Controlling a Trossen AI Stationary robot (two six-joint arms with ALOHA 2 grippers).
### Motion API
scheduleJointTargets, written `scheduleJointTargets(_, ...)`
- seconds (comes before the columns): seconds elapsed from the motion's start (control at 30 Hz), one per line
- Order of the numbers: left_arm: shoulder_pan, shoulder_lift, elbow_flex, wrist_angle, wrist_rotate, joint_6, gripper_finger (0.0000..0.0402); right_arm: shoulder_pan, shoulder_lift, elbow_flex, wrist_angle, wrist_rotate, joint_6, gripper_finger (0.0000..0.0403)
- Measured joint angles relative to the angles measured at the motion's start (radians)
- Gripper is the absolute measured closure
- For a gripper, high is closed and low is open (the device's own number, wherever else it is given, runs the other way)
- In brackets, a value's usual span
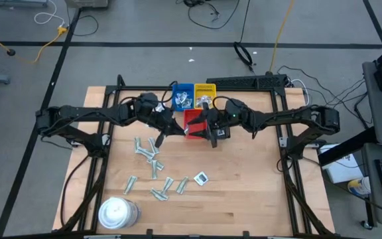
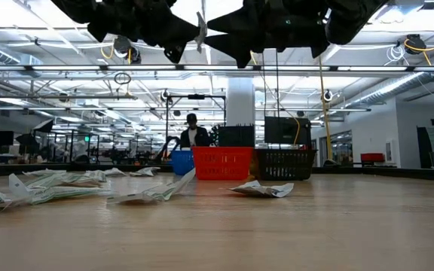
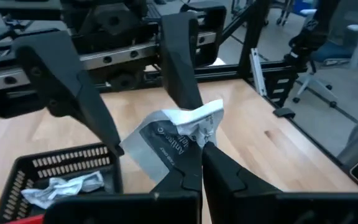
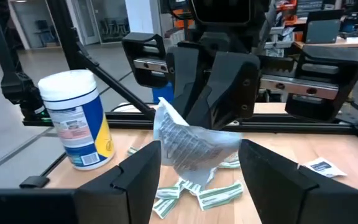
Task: Pick & Place First Aid Supplies
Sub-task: Put the towelette pack into the black bin
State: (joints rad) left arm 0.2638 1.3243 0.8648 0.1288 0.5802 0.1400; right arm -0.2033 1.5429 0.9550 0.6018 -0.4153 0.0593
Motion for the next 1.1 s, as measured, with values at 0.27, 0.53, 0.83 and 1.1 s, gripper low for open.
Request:
scheduleJointTargets(0.27,-0.011,0.000,0.001,0.006,-0.001,-0.011,0.0401,0.039,0.000,0.000,0.003,0.074,-0.008,0.0205)
scheduleJointTargets(0.53,-0.011,0.000,0.001,0.003,-0.011,-0.015,0.0400,0.056,0.000,0.000,0.000,0.070,0.015,0.0368)
scheduleJointTargets(0.83,0.008,0.000,0.001,-0.044,-0.194,-0.292,0.0351,0.004,-0.043,0.001,-0.205,0.071,0.051,0.0400)
scheduleJointTargets(1.1,0.018,-0.001,0.001,-0.082,-0.192,-0.336,0.0315,-0.124,-0.065,0.115,-0.763,0.026,-0.109,0.0401)
